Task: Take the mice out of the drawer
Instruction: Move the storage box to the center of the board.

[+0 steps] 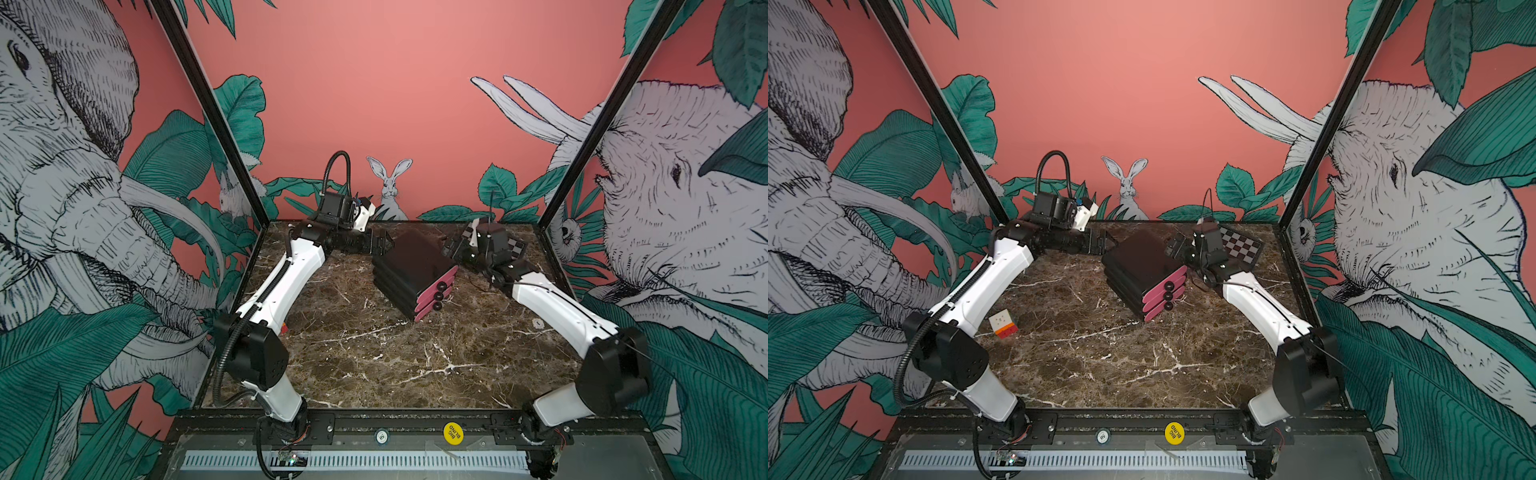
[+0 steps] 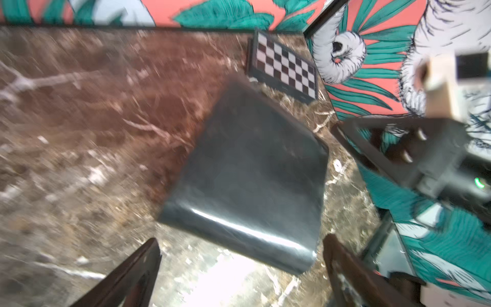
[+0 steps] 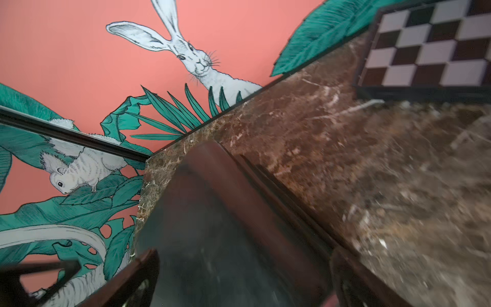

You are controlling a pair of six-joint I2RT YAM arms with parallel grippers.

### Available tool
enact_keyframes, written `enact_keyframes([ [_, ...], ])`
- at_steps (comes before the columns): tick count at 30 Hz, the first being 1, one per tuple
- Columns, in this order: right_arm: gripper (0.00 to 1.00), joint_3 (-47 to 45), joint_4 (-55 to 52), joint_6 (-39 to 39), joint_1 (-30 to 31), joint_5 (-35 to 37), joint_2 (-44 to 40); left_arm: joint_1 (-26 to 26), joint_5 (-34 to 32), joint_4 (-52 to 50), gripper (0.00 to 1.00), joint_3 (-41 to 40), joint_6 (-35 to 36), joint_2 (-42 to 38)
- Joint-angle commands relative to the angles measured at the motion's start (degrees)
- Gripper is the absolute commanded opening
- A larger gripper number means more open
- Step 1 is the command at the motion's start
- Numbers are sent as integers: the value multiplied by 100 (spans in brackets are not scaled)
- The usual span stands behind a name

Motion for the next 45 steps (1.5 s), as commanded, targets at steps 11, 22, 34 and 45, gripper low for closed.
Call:
enact_keyframes([
  [11, 99, -956, 1079, 935, 460, 18, 50, -19, 1206, -609, 94, 1659, 1175, 2172],
  [22, 99, 681, 1419, 120, 586, -1356, 1573, -19, 1311, 603, 92, -1210, 43, 86],
  [34, 98, 1372, 1628, 543, 958, -1739, 2343, 78, -45, 1046, 93, -1786, -541, -415],
  [45, 98, 2352, 1900, 824, 1488, -1896, 3143, 401, -393, 783, 93, -1401, -385, -142],
])
